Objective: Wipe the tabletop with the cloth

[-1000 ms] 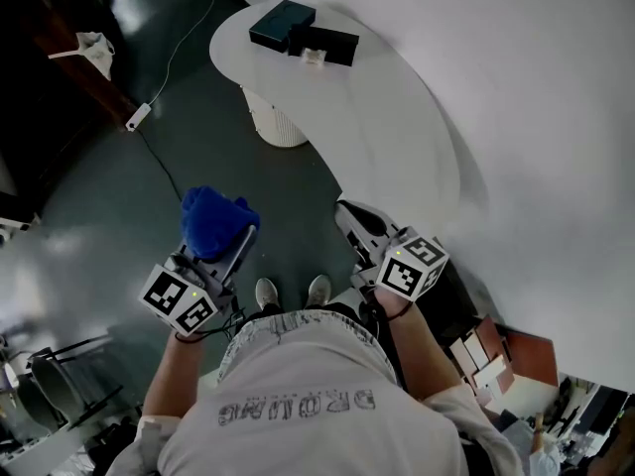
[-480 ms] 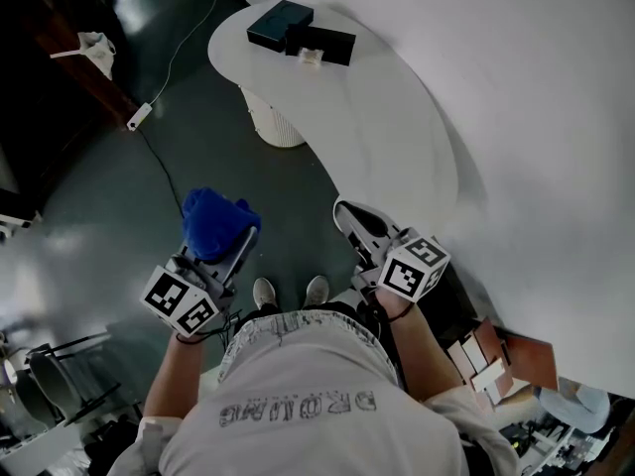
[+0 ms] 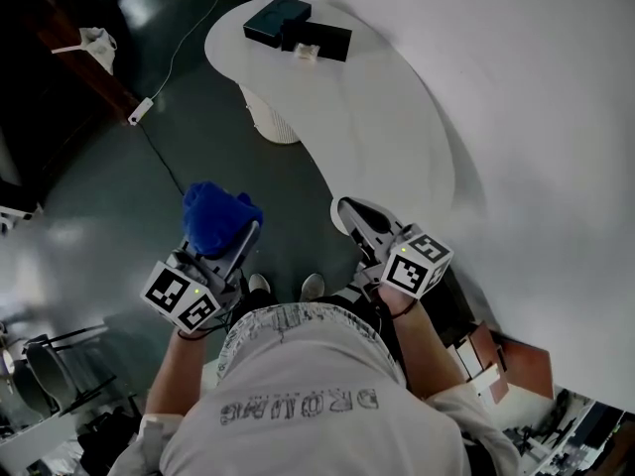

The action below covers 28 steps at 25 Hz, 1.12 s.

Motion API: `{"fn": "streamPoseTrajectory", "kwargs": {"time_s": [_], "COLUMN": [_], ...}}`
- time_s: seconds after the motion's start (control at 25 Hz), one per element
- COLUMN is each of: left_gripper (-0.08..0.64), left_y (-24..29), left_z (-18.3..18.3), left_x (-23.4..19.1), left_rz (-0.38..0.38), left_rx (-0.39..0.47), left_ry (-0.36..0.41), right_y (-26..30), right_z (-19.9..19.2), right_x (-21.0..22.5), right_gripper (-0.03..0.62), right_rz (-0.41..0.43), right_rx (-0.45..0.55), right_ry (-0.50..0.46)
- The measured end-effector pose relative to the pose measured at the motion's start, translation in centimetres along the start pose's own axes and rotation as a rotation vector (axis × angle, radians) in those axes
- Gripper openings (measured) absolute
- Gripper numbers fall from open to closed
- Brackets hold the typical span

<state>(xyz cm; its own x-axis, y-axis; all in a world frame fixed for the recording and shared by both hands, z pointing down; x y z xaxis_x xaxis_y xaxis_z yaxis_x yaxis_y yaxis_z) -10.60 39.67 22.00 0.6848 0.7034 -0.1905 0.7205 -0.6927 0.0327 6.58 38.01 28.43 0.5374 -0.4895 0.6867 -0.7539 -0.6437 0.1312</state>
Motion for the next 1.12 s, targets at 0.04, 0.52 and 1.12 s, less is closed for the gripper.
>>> {"fn": "streamPoseTrajectory", "kwargs": {"time_s": [0.04,0.52,1.12], "left_gripper": [0.155,0.155,0.155], "left_y": [0.1,2.0,4.2], "left_z": [-0.1,-0.3,-0.4], "left_x": [0.1,-0.5,-6.8], "left_rz": [0.003,0.024,-0.001], "left_rx": [0.0,-0.001,-0.011], "left_ry": [0.0,-0.01,-0.038], "right_y": [-0.1,0.3,6.2], "right_z": [0.0,0.9,2.1], "right_x": [0.1,2.3,3.9], "right_gripper": [0.006,0.006,0.008], "right_rz": [0.003,0.006,-0.023], "right_rx": [-0.003,-0.033,-0.053], "right_ry": [0.001,0.019,0.021]}}
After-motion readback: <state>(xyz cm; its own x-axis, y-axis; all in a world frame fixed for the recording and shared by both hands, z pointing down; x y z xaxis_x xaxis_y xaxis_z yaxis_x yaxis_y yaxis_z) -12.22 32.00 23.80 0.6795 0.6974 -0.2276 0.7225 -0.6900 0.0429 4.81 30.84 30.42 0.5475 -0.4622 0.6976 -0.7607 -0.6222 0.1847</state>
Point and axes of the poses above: the fingertips, and each gripper's own axes: y forward along the fingers, x to its right, z out of its top, the point moved 1 cm from there along -y, backward along the fingers, and after that the axes turned 7 degrees about y, right-handed, at the moved point
